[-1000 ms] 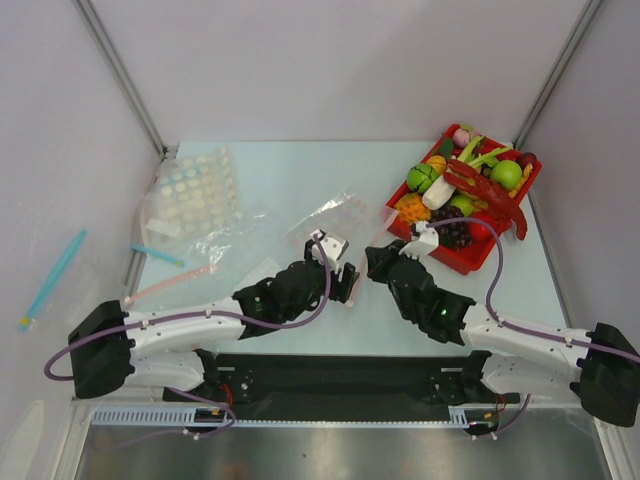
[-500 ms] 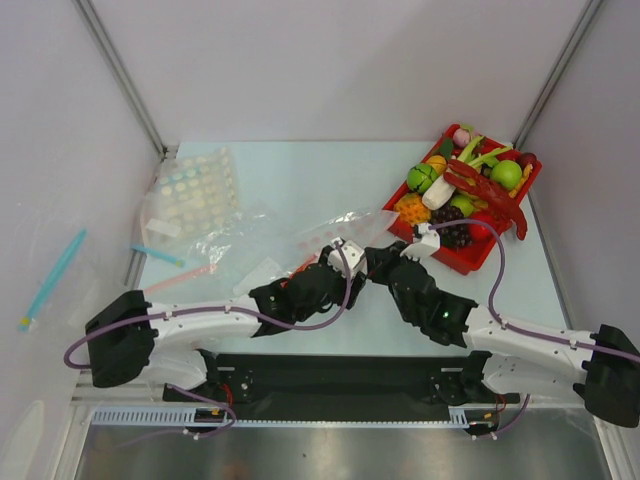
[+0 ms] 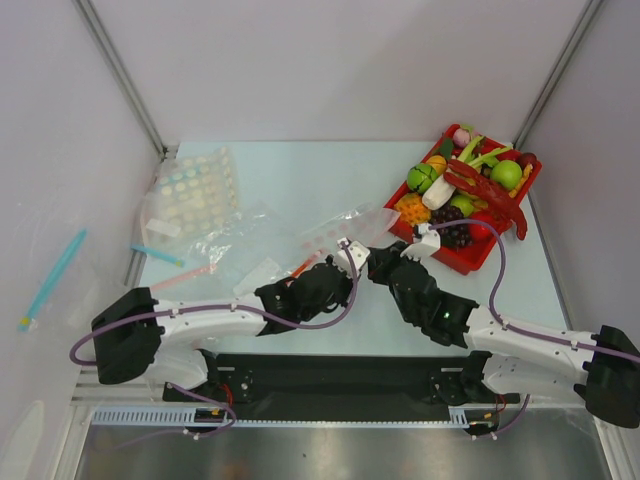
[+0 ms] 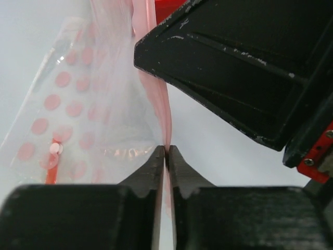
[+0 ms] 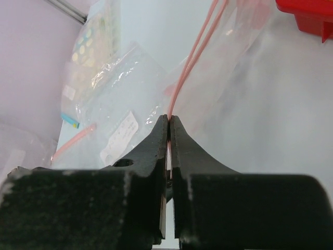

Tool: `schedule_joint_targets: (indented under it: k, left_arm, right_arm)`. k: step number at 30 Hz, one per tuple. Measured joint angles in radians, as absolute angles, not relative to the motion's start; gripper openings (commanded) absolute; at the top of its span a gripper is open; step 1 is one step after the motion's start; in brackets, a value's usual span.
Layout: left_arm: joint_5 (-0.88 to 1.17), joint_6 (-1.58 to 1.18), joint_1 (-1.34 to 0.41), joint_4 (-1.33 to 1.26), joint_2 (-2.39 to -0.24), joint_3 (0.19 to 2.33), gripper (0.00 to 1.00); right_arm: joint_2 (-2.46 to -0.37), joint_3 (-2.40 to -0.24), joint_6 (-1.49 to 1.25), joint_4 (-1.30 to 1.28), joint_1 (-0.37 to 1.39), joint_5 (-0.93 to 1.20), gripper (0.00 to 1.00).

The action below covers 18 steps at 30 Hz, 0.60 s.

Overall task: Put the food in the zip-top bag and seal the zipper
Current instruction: Open the zipper of the food storage bag at the center of the board.

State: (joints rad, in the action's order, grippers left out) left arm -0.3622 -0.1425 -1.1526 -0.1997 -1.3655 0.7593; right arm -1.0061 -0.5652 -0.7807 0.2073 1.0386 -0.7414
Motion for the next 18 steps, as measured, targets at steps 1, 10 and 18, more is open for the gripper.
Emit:
schedule_joint_targets:
  k: [1,10,18]
  left_arm:
    - [-0.360,-0.148,-1.151,-0.199,-1.366,0.760,0.04]
    - [-0.334,-0.182,-1.113,-0.183,-1.378,0.766,0.00]
    - [-0.275,-0.231,-1.029,-0.183,-1.356,0.752,0.00]
  right_arm:
    - [-1.006,-0.565,-0.776,0.207,1.039,-0.741,0.06]
    - [-1.006,-0.558,-0.739,0.208,1.039,-0.741,0.27]
    - [-1.005,-0.544,-0.707,0.221,1.032,-0.728,0.43]
